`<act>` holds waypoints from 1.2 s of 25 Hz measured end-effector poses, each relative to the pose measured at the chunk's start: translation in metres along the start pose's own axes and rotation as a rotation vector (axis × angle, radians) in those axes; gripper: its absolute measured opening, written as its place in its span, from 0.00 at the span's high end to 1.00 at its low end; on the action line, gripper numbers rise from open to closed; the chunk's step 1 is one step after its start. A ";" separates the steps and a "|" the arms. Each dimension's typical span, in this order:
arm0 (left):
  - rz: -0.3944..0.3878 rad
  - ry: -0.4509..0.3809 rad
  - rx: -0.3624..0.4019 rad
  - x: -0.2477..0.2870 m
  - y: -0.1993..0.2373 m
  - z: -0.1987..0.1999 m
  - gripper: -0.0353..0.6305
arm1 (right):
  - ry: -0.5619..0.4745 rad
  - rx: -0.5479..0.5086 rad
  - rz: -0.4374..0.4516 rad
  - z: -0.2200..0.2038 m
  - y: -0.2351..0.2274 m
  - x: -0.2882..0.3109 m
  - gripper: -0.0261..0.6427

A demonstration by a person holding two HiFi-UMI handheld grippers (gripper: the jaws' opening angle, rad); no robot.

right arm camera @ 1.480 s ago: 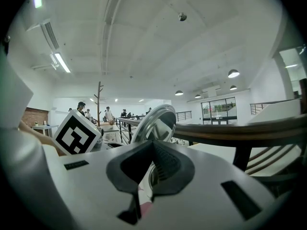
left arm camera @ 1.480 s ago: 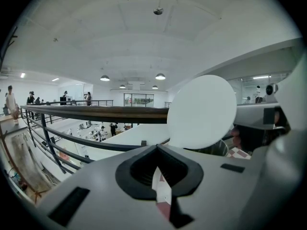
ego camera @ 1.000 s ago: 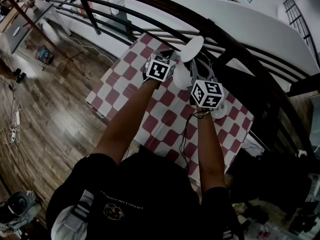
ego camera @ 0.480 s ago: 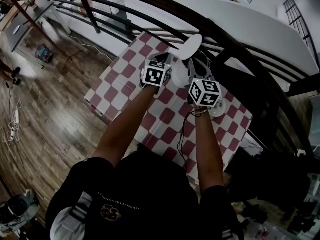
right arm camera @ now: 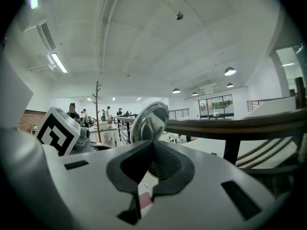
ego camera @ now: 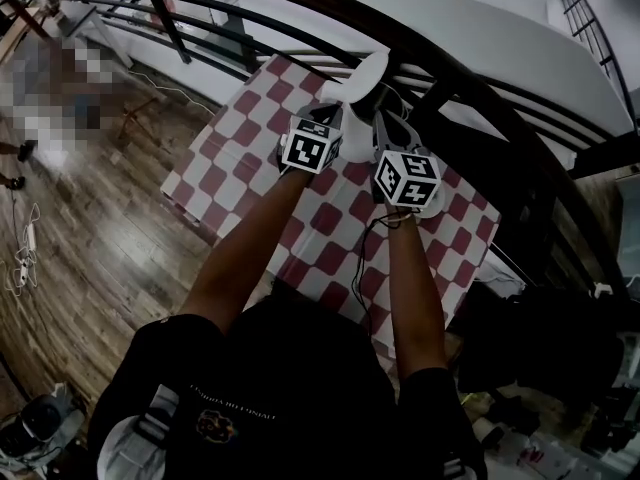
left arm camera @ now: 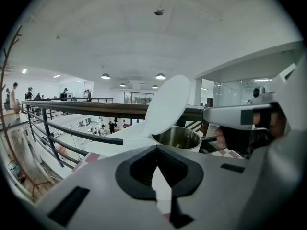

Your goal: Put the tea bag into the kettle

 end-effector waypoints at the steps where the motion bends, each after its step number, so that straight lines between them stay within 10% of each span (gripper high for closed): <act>1: -0.009 -0.001 0.002 0.002 -0.005 0.001 0.94 | 0.000 0.000 -0.010 0.000 -0.004 -0.004 0.94; 30: -0.323 0.013 0.120 0.028 -0.200 0.003 0.94 | 0.004 0.014 -0.367 -0.003 -0.125 -0.189 0.94</act>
Point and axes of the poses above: the fingertips, and each gripper's own axes: x forward along the fingers, y to its left, z out of its top, the point moved 3 cm from there along -x, backward along the fingers, and after that the axes turned 10 degrees about -y, right-handed, at the moved point
